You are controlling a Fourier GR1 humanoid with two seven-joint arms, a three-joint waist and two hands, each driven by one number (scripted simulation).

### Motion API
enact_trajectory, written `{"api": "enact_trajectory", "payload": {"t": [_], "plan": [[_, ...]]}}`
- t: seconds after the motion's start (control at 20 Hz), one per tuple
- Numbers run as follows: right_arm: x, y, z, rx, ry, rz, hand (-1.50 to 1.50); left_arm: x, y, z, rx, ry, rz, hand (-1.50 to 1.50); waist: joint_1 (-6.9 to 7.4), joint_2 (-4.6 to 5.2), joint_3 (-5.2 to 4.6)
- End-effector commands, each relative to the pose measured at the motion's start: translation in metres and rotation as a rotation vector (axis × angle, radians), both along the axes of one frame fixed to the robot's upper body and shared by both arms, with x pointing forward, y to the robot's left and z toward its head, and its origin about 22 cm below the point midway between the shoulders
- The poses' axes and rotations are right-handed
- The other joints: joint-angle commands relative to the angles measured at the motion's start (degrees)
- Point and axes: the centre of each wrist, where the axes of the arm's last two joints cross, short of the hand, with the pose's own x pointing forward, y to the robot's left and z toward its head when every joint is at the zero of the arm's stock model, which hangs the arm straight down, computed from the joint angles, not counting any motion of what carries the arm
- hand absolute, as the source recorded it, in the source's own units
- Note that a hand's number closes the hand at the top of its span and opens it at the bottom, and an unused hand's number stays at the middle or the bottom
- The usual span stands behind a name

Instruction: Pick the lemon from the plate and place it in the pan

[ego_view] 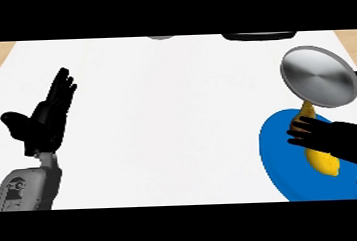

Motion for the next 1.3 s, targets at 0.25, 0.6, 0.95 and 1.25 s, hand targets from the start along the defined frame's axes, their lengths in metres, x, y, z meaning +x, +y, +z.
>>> {"api": "enact_trajectory", "payload": {"t": [0.25, 0.6, 0.95, 1.25], "plan": [[0.003, 0.017, -0.015, 0.006, 0.048, 0.154, 1.5, -0.006, 0.001, -0.011, 0.016, -0.002, -0.005, 0.0, 0.11, 0.16, 0.14], [0.006, 0.012, -0.021, 0.03, 0.028, 0.162, 1.5, -0.014, -0.003, 0.002, 0.004, -0.017, 0.0, 0.0, 0.18, 0.1, 0.14], [-0.032, 0.056, -0.041, 0.17, 0.014, -0.221, 1.5, -0.007, 0.023, -0.006, 0.001, 0.015, 0.066, 0.0, -3.54, -0.63, -0.14], [-0.047, 0.099, 0.003, 0.428, -0.338, -0.421, 1.5, -0.009, 0.019, 0.006, 0.012, -0.001, 0.055, 0.0, -3.01, -0.88, 0.04]]}}
